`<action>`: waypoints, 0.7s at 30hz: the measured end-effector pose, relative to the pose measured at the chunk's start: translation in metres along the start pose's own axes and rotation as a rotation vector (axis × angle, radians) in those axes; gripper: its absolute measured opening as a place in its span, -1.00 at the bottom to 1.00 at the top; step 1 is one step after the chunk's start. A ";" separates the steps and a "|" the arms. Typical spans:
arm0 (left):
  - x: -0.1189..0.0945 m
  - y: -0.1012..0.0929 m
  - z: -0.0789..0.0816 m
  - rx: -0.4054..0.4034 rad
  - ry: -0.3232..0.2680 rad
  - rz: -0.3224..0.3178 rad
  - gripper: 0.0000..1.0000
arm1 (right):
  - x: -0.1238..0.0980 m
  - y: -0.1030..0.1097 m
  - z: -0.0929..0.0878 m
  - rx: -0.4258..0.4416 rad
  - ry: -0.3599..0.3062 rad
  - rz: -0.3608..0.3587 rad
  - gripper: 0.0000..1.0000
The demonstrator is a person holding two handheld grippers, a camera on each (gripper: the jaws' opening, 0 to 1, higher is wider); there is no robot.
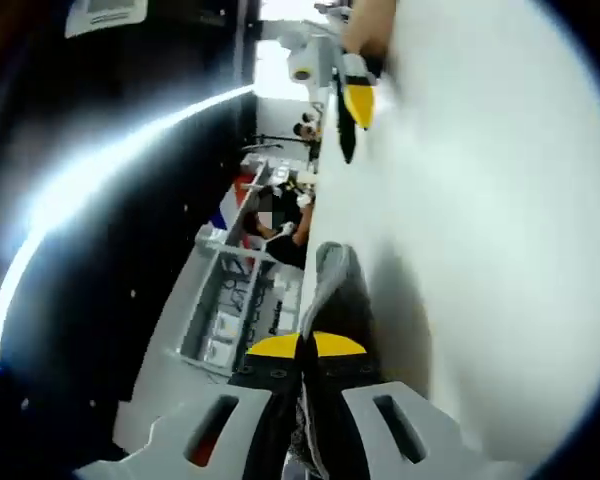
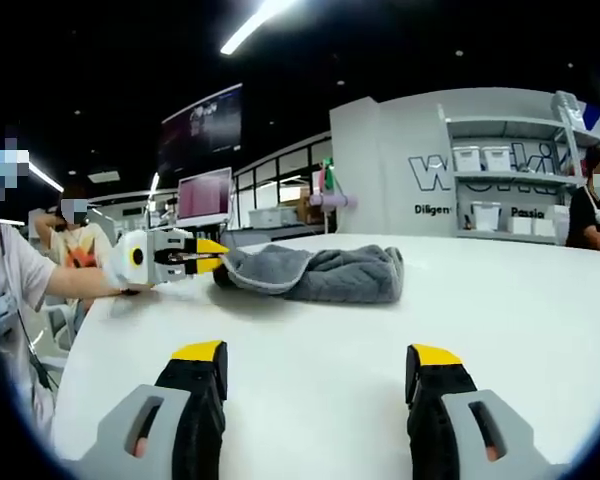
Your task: Fold the towel on the table until its edges align and the towel forms a compact rectangular stack.
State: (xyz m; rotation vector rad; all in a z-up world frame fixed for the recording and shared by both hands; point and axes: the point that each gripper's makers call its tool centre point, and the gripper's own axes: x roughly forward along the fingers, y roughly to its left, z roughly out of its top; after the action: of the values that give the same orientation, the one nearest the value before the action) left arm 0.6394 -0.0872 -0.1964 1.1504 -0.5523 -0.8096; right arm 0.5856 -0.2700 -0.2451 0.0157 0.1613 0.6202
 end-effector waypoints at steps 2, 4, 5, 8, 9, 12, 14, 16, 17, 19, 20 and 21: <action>-0.004 0.008 0.000 -0.123 -0.021 0.002 -0.96 | 0.000 0.004 -0.001 -0.002 0.002 0.006 0.45; -0.006 0.017 -0.003 -0.248 -0.035 0.005 -0.96 | 0.000 0.005 -0.001 -0.004 0.004 0.010 0.44; -0.007 0.021 -0.004 -0.288 -0.038 0.009 -0.96 | 0.000 0.006 -0.001 -0.005 0.005 0.012 0.44; -0.010 0.038 -0.019 -0.483 -0.047 0.035 -0.96 | 0.000 0.009 -0.002 -0.006 0.004 0.017 0.44; -0.011 0.044 -0.026 -0.534 -0.047 0.050 -0.96 | 0.000 0.009 -0.002 -0.006 0.002 0.017 0.44; -0.014 0.059 -0.054 -0.661 -0.023 0.106 -0.96 | 0.000 0.008 -0.001 -0.002 -0.002 0.018 0.44; -0.016 0.065 -0.072 -0.725 -0.007 0.129 -0.96 | 0.000 0.007 0.000 0.002 -0.004 0.016 0.43; -0.017 0.068 -0.089 -0.772 0.012 0.143 -0.96 | 0.001 0.007 0.000 0.006 -0.003 0.016 0.43; -0.017 0.069 -0.098 -0.813 0.019 0.149 -0.96 | 0.002 0.007 0.000 0.009 -0.002 0.015 0.41; -0.017 0.071 -0.114 -0.875 0.040 0.165 -0.96 | 0.005 0.005 0.000 0.011 0.000 0.010 0.36; -0.018 0.071 -0.121 -0.895 0.051 0.171 -0.96 | 0.007 0.005 0.000 0.010 0.003 0.008 0.33; -0.019 0.071 -0.127 -0.914 0.058 0.175 -0.96 | 0.009 0.004 -0.001 0.009 0.007 0.006 0.30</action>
State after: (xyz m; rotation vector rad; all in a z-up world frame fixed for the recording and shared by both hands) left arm 0.7425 0.0140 -0.1709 0.2770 -0.1757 -0.7458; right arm 0.5908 -0.2616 -0.2469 0.0223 0.1706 0.6257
